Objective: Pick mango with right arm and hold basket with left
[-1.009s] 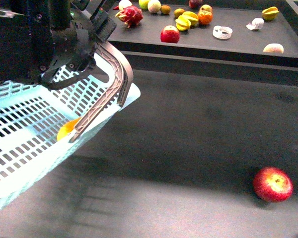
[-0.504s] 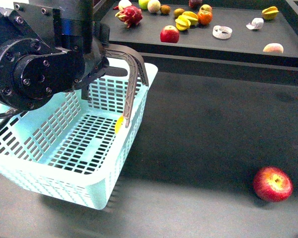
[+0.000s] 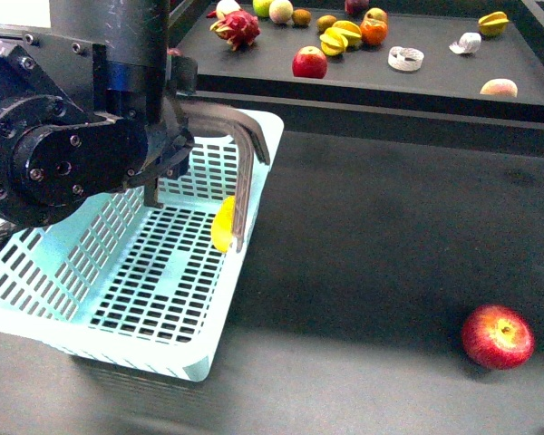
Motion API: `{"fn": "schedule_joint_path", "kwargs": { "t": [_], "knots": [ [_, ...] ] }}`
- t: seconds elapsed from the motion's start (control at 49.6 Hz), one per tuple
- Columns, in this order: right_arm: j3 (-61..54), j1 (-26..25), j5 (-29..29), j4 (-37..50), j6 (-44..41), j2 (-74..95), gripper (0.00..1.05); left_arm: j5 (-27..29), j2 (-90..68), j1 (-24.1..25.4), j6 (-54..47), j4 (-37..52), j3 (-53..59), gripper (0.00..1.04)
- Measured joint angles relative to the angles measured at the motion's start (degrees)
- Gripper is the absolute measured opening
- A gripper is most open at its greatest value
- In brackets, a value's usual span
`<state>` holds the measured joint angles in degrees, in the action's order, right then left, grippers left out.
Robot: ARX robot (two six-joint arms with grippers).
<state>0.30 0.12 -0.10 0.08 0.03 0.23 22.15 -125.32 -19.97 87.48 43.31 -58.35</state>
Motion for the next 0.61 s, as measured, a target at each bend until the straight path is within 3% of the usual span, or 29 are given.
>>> {"fn": "schedule_joint_path", "kwargs": {
  "t": [0.081,0.303,0.605],
  "knots": [
    [0.00,0.00,0.00,0.00,0.00,0.00,0.96,0.98,2.21,-0.15,-0.48,-3.08,1.51,0.59],
    [0.00,0.00,0.00,0.00,0.00,0.00,0.96,2.01,19.47,-1.25,-7.43,-5.68,12.61,1.00],
    [0.00,0.00,0.00,0.00,0.00,0.00,0.96,2.19,47.23,3.04,-19.50,-9.66,32.24,0.99]
  ]
}}
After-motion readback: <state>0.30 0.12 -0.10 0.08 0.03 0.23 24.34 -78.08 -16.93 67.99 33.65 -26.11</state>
